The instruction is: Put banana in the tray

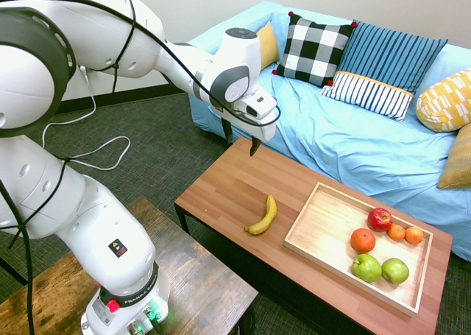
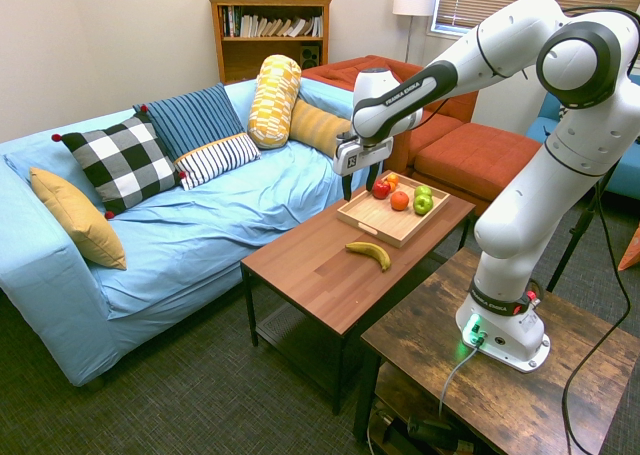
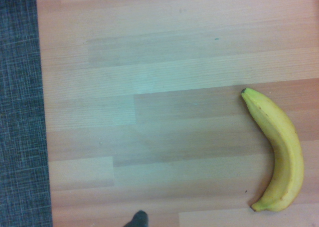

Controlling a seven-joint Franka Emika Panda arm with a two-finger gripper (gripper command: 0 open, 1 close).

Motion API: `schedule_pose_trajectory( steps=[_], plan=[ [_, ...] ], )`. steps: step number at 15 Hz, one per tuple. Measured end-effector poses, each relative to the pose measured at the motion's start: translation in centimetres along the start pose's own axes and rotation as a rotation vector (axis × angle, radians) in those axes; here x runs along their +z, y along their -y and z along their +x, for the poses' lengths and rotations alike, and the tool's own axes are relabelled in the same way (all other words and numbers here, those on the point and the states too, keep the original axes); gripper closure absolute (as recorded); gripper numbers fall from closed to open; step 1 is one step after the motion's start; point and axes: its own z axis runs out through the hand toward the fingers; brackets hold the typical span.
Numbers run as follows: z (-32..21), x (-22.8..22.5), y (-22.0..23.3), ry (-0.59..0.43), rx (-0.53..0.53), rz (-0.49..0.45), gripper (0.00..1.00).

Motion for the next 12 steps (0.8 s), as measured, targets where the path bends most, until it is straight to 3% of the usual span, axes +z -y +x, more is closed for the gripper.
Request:
schedule_pose_trajectory(
  steps=[5,12],
  plan=[
    [1.7,1.1,-0.5,-0.029,-0.002,0.007,0.0],
    [6.0,11.5,-4.6,-0.038,-0.058,0.007,0.0]
  ],
)
